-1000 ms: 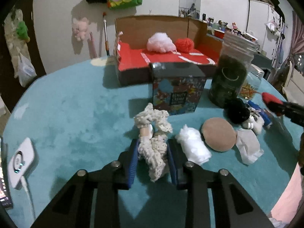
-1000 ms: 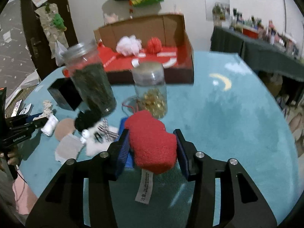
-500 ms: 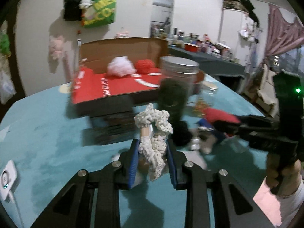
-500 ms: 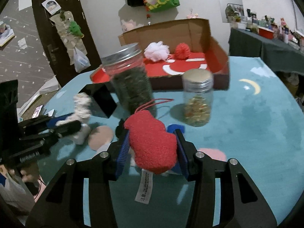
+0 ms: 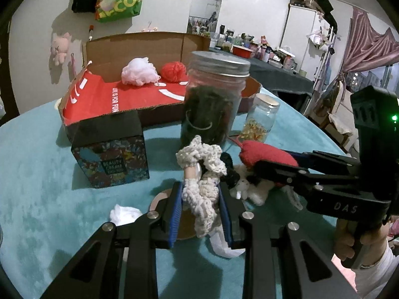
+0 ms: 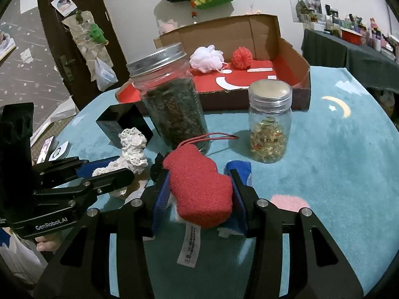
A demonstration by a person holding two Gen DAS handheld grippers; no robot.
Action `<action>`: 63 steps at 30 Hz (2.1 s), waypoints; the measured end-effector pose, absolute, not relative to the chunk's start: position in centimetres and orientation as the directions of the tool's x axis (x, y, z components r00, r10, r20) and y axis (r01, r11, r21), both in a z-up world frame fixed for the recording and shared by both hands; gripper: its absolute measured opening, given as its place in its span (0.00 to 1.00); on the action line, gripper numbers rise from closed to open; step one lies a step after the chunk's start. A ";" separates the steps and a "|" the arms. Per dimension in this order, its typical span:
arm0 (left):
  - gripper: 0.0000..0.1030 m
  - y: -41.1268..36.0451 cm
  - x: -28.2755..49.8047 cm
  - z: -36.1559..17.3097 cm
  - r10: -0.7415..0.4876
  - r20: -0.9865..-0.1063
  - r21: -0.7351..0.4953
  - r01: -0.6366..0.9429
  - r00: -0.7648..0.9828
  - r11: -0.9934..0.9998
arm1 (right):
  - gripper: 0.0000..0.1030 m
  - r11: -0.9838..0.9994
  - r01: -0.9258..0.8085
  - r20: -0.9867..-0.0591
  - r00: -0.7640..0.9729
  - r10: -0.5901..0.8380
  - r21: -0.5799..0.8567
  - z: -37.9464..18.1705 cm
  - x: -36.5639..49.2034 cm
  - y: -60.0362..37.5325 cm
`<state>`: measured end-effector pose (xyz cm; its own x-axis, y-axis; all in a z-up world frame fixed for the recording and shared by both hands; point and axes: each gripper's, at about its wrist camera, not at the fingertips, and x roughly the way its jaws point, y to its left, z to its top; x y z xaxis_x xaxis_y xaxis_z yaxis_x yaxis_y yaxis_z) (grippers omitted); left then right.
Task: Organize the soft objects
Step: 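Carry scrunchie and red heart sponge into the box and open both tools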
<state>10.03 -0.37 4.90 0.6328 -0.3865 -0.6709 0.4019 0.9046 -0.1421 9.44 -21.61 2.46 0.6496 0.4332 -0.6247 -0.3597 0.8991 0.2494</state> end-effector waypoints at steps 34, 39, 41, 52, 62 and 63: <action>0.29 13.0 15.2 6.5 -0.232 -0.713 -0.025 0.306 0.662 0.952 | 0.43 0.919 -0.346 -0.702 0.606 0.373 0.189 3.1 14.1 -32.4; 0.29 12.7 17.1 7.1 -0.220 -0.710 0.024 0.335 0.669 0.942 | 0.43 0.926 -0.364 -0.713 0.624 0.319 0.096 3.8 16.0 -31.9; 0.29 12.4 17.5 7.4 -0.233 -0.703 0.035 0.360 0.672 0.932 | 0.43 0.924 -0.378 -0.716 0.632 0.298 0.052 4.1 16.7 -31.4; 0.29 9.6 20.3 10.7 -0.274 -0.685 0.059 0.426 0.675 0.903 | 0.43 0.902 -0.432 -0.676 0.669 0.309 -0.014 7.6 20.0 -29.2; 0.29 6.5 26.4 12.2 -0.232 -0.722 0.049 0.383 0.652 0.923 | 0.43 0.898 -0.440 -0.653 0.687 0.317 -0.028 11.2 24.9 -25.7; 0.29 6.0 27.3 12.1 -0.221 -0.731 0.052 0.377 0.645 0.925 | 0.43 0.901 -0.433 -0.654 0.691 0.307 -0.034 11.5 25.6 -25.3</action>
